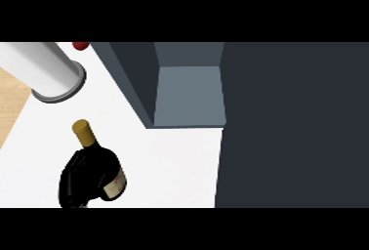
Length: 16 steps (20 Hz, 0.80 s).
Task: Pick up the wine, place it into the cabinet and close the cabinet
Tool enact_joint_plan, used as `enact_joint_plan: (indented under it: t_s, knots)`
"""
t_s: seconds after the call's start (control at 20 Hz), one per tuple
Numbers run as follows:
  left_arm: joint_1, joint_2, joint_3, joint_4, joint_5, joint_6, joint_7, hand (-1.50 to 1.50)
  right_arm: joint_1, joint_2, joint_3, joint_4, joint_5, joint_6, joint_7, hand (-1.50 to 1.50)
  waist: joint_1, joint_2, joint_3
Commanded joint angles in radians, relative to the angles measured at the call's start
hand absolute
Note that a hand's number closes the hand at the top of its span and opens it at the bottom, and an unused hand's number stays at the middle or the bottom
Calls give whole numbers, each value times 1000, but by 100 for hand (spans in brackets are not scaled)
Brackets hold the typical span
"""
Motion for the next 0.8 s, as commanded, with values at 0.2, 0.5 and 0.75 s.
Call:
enact_joint_plan:
  t_s: [0.2, 0.5, 0.75]
  knots:
    - [87, -9, -89, -126, -19, -138, -92, 150, 46, -10, -34, -200, -101, -6, 77, -150, 8, 2, 0]
    - [111, -13, -251, -317, -1, -32, 3, 150, 98, -1, -14, -151, -72, 18, -10, -150, 5, 2, 1]
    - [113, -14, -374, -464, 5, 80, 120, 150, 40, -10, -20, -213, -99, -5, 84, -150, 4, 0, 1]
